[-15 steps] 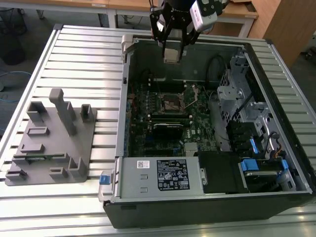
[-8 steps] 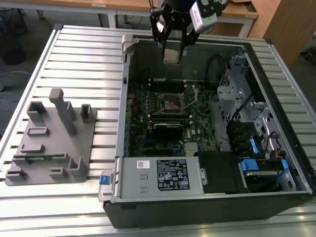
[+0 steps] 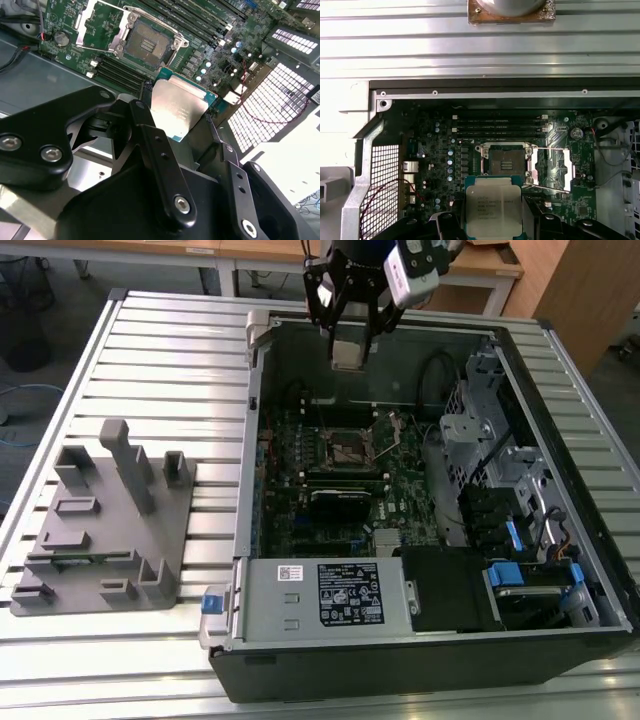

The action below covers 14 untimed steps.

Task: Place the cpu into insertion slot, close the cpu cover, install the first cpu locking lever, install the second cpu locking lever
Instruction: 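Place the cpu into insertion slot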

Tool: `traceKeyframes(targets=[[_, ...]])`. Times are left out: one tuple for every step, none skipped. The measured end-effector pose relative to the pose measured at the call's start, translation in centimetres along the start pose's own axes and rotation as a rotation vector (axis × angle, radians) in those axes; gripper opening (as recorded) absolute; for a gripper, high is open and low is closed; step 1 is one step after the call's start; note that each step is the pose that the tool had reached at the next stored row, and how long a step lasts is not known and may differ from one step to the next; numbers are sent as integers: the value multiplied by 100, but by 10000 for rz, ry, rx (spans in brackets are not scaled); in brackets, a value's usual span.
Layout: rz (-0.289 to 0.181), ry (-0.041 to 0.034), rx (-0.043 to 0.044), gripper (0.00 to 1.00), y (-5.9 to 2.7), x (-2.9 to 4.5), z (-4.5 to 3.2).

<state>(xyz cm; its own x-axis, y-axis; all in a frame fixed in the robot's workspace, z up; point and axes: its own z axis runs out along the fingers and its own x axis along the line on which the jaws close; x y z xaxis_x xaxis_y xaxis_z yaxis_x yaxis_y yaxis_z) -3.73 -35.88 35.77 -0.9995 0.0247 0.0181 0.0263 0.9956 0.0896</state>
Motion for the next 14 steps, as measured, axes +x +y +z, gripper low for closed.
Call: traceKeyframes(targets=[[1, 0, 0, 54, 0, 0, 4], [0, 0, 1, 54, 0, 0, 8], [0, 0, 0, 54, -1, 0, 11], [0, 1, 2, 54, -1, 0, 12], [0, 1, 1, 54, -2, 0, 20], [0, 0, 1, 54, -2, -1, 24], [0, 0, 0, 54, -2, 0, 24], [0, 0, 0, 54, -2, -1, 25], [0, 0, -1, 54, -2, -1, 28], [0, 0, -1, 54, -2, -1, 30], [0, 0, 1, 54, -3, -1, 35], [0, 0, 7, 54, -4, -1, 42], [0, 0, 7, 54, -4, -1, 43], [0, 0, 6, 54, -4, -1, 45]])
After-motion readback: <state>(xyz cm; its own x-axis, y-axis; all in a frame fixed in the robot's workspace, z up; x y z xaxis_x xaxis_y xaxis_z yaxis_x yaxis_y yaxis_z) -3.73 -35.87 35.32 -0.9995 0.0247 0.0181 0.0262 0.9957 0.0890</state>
